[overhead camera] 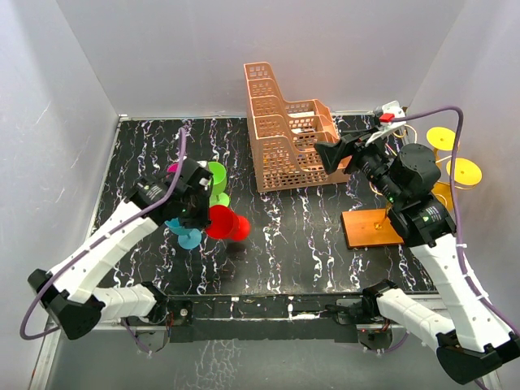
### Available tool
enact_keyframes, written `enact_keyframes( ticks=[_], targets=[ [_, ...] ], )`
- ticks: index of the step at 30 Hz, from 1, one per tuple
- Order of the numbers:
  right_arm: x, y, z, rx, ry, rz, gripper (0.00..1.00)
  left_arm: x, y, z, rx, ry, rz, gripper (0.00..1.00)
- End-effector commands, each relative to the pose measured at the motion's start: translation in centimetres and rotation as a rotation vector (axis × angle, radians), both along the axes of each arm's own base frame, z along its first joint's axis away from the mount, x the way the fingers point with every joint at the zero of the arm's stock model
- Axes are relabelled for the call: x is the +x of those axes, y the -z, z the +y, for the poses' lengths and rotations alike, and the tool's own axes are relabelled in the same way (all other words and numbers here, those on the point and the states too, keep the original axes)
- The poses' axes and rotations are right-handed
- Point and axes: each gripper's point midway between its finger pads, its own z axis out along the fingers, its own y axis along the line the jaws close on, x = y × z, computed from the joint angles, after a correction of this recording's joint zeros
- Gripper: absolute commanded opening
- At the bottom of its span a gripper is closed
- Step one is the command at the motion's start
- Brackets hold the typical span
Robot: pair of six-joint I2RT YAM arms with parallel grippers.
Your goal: Take the wine glass off the wine glass rack
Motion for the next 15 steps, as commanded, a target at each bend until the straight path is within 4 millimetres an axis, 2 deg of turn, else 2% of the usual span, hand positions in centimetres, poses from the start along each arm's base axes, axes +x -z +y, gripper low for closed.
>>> enact_keyframes(
  ticks=[1, 6, 10, 13, 15],
  targets=[
    [-0.9, -3.0, -0.5, 0.02, 0.004, -0.097, 0.8, 1.7, 1.5, 0.9, 0.133, 0.013, -0.004, 0.0],
    [-1.6, -3.1, -1.1, 0.008, 0.018, -0.108, 0.8, 2.8, 3.4, 1.0, 0.219, 0.068, 0.036, 0.0],
    [-1.7, -2.8, -1.4, -0.002, 0.033, -0.104, 0.8, 3.0, 3.8, 1.6, 0.26, 0.077, 0.043, 0.0],
    [-1.6, -2.3, -1.1, -0.009, 0.022, -0.09, 0.8, 3.2, 3.7, 2.2, 0.288, 0.076, 0.042, 0.13],
    [-1.5, -1.9, -0.9, -0.015, 0.01, -0.076, 0.8, 3.4, 3.6, 2.2, 0.29, 0.074, 0.036, 0.18]
  ],
)
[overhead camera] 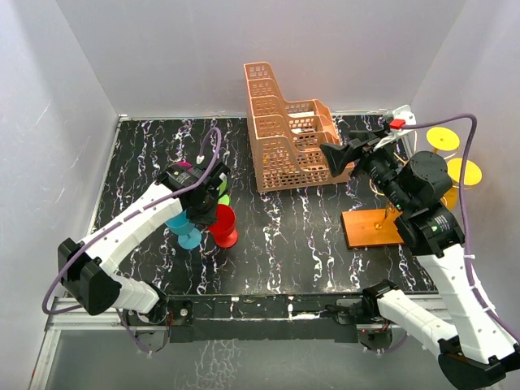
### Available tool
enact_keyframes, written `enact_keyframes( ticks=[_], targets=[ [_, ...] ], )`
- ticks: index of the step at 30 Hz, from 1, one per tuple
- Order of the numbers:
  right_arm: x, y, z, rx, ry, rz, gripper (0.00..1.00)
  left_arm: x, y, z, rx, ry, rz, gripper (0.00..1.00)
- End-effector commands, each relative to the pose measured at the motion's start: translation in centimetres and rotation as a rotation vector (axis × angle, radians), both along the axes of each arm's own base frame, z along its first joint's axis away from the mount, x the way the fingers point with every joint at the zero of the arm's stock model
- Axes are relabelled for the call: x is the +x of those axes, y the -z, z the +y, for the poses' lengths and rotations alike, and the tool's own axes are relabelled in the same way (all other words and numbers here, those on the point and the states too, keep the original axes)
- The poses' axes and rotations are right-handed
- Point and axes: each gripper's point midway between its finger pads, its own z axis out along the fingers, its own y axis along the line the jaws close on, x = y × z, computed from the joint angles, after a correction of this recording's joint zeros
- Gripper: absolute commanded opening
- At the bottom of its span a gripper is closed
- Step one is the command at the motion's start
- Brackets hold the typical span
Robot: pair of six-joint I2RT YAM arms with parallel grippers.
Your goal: Take the wine glass off the wine glass rack
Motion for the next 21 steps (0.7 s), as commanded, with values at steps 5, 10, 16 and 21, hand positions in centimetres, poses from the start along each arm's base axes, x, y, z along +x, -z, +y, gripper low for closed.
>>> enact_keyframes(
  ticks=[5, 10, 16, 21],
  targets=[
    [0.0, -0.4, 0.1, -0.028, -0.009, 0.003, 0.8, 1.3, -2.0, 1.5, 0.044, -0.004, -0.084, 0.31],
    [-0.1, -0.5, -0.2, -0.048, 0.004, 0.026, 0.81, 3.5, -7.0, 0.9, -0.036, 0.001, -0.275, 0.55],
    [0.7, 0.8, -1.4, -0.092, 0.078, 0.102, 0.81, 7.3, -14.8, -0.7, -0.166, 0.031, -0.583, 0.77],
    [2.0, 1.1, -3.3, -0.122, 0.204, 0.17, 0.81, 8.9, -21.2, -3.2, -0.363, 0.108, -0.842, 0.83]
  ],
)
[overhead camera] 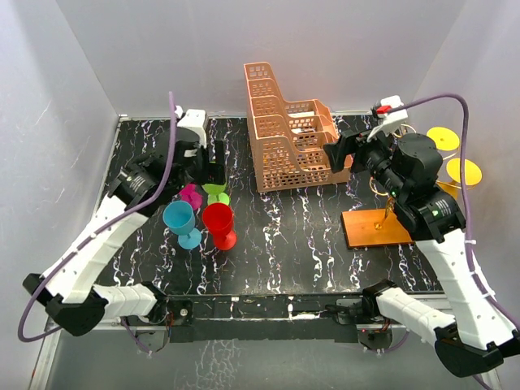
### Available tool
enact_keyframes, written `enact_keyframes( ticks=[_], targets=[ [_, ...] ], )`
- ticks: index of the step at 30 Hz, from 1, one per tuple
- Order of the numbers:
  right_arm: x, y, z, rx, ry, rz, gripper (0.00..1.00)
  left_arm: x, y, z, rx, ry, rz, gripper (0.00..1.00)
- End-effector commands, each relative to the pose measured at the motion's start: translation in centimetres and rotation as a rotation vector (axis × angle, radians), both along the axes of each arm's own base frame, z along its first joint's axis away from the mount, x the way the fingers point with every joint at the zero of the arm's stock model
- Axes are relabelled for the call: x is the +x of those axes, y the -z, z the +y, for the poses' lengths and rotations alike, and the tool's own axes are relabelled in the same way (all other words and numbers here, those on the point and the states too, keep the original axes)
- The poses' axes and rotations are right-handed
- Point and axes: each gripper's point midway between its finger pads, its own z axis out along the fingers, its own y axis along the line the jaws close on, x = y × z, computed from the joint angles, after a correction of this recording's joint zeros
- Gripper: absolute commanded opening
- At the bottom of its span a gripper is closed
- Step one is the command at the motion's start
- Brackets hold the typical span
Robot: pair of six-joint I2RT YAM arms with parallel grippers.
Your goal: Take the wine glass off the wine glass rack
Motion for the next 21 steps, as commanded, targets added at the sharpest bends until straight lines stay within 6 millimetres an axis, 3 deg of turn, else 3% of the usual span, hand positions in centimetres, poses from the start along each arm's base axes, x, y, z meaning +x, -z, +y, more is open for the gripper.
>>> enact_keyframes(
  ticks=[1, 4, 7, 14, 21],
  targets=[
    [1.0, -1.9, -2.8, -0.031, 0.163, -0.003, 0.81, 1.8, -7.6, -1.4, -0.155, 0.076, -0.315, 0.84],
    [1.9, -2.4, -4.6, -0.06, 0.273, 0.003, 0.82, 2.1, -9.3, -1.5, -0.185, 0.092, -0.425, 0.88],
    [2.9, -2.9, -6.4, -0.094, 0.394, 0.024, 0.82, 2.5, -9.3, -1.6, -0.192, 0.093, -0.472, 0.89],
    [4.7, -4.0, -9.5, -0.186, 0.601, 0.065, 0.82, 3.0, -6.1, -2.4, -0.173, 0.125, -0.481, 0.9],
    [4.0, -5.4, -13.5, -0.323, 0.814, 0.057, 0.73, 2.2, -3.7, -2.8, -0.189, 0.167, -0.435, 0.93]
  ],
)
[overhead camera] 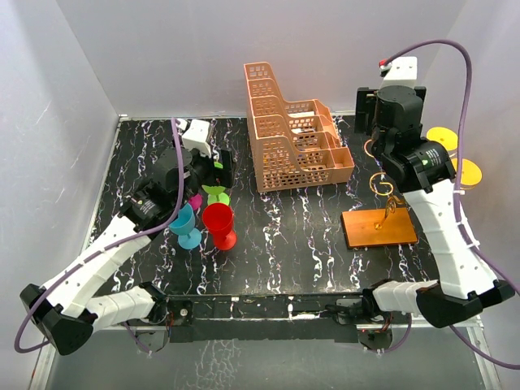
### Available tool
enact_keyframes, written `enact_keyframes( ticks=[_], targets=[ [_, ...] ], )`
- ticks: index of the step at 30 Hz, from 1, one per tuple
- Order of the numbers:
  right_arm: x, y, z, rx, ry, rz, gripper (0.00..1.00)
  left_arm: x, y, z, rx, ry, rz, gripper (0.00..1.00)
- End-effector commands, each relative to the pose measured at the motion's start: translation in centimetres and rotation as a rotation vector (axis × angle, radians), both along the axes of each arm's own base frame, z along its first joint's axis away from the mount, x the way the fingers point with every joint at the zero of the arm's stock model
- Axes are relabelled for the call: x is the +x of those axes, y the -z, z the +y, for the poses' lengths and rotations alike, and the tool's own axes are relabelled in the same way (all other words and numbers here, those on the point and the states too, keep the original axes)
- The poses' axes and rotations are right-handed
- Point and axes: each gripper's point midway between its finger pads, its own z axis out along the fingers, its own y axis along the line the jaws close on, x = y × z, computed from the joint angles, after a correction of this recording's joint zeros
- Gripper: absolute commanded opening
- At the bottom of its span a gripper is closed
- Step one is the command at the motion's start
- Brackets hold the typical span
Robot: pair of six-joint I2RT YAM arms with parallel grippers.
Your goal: Take the wine glass off the wine glass rack
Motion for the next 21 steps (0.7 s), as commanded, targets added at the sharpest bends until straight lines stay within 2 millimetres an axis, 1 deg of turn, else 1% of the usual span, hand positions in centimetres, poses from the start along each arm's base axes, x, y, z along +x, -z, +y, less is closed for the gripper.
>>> enact_keyframes(
  ticks=[1, 5, 8, 11, 13, 16, 18, 21],
  targets=[
    [-2.3, -3.0, -4.2, -0.105, 0.184, -0.05, 0.71, -1.0, -2.3, -0.3, -0.079, 0.053, -0.07, 0.93],
    [-3.6, -3.0, -5.4, -0.196, 0.211, -0.011, 0.71, -1.6, -1.9, -0.6, -0.089, 0.096, -0.073, 0.94],
    [-4.7, -2.5, -6.6, -0.26, 0.248, 0.023, 0.71, -1.6, -1.9, -0.6, -0.105, 0.1, -0.067, 0.94],
    [-5.8, -1.5, -8.1, -0.367, 0.308, 0.077, 0.71, -1.9, -2.1, -0.9, -0.132, 0.122, -0.071, 0.95],
    [-6.5, -1.4, -8.8, -0.416, 0.342, 0.105, 0.71, -2.0, -2.1, -1.0, -0.13, 0.122, -0.076, 0.95],
    [-6.8, -1.6, -9.4, -0.472, 0.348, 0.134, 0.71, -2.0, -1.8, -0.9, -0.117, 0.109, -0.079, 0.95],
    [-6.7, -1.5, -9.5, -0.501, 0.343, 0.154, 0.71, -2.1, -1.6, -1.1, -0.117, 0.118, -0.08, 0.95],
    [-6.2, -0.3, -9.6, -0.547, 0.33, 0.229, 0.72, -2.4, -1.5, -1.6, -0.125, 0.138, -0.082, 0.95]
  ],
)
